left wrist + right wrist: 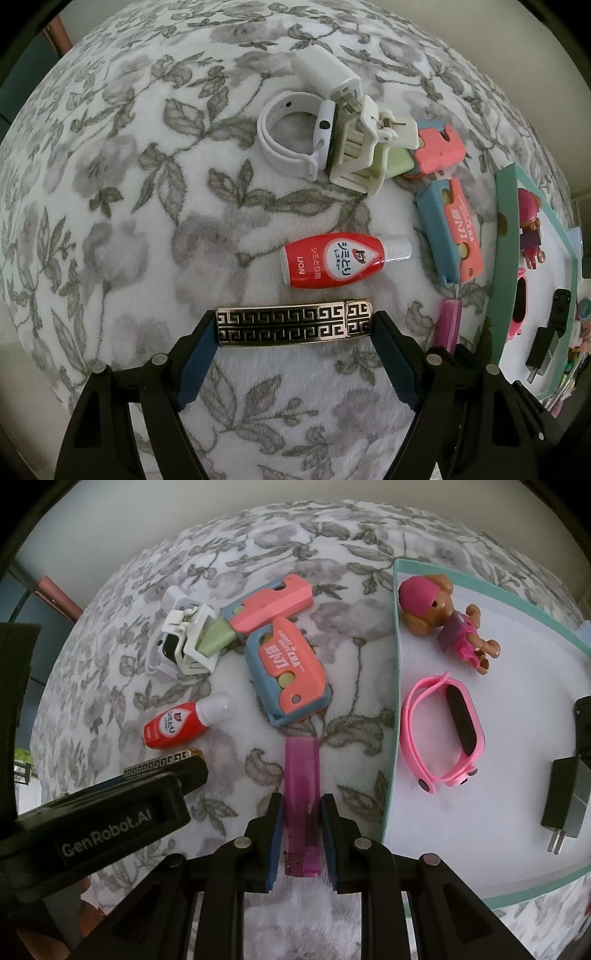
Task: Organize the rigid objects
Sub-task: 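Carry both items into the tray and open the right tool to release the lighter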
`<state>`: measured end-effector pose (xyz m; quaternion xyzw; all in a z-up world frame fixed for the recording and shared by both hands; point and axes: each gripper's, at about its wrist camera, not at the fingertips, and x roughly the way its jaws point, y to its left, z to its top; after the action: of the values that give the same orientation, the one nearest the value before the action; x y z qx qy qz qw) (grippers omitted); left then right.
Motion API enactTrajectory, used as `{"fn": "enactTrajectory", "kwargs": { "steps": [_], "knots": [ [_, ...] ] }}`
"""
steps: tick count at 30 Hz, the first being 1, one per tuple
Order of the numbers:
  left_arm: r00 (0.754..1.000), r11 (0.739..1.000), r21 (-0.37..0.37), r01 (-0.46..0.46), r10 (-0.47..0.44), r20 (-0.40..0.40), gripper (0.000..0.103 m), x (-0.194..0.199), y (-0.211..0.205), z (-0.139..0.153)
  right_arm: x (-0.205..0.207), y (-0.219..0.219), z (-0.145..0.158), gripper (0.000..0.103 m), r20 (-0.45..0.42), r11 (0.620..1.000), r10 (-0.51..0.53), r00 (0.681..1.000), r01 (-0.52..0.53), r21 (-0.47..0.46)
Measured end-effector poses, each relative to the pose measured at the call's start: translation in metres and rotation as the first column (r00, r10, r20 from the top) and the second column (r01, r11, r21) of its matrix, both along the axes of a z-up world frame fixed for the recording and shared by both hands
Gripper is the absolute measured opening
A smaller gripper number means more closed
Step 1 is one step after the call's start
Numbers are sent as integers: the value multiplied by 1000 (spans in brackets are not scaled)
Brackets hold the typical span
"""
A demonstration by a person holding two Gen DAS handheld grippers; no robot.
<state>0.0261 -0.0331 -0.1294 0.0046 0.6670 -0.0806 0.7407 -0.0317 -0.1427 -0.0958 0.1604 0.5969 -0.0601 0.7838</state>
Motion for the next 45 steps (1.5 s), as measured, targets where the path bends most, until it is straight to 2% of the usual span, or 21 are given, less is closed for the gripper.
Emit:
{"fn": "enactTrajectory", "kwargs": {
  "steps": [7,11,17,21,27,33,38,45],
  "knots": [
    [999,999,-31,-24,25,32,83,7,8,15,2,0,11,21,37,1000,2,999,-3,15],
    [996,996,-77,-33,39,75,83,10,12,34,2,-5,25,21,73,1000,-17,997,16,19],
    [982,992,-125,11,13,188,83,9,4,71,-4,-21,53,21,149,998,-70,986,68,18],
    [977,990,-134,45,-15,214,83,6,-7,80,-12,-38,64,21,168,994,-110,980,109,10],
    [973,984,-136,112,-81,214,83,-3,-38,85,-25,-69,68,21,166,981,-191,967,192,9],
    [966,971,-138,195,-166,200,83,-12,-75,90,-46,-112,70,21,150,951,-302,941,308,-13],
    [947,959,-93,269,-245,208,83,-21,-112,91,-63,-144,75,21,151,919,-377,914,390,-60],
    [914,928,-64,368,-348,209,83,-36,-159,86,-86,-179,79,21,156,874,-467,871,481,-67]
  ]
}}
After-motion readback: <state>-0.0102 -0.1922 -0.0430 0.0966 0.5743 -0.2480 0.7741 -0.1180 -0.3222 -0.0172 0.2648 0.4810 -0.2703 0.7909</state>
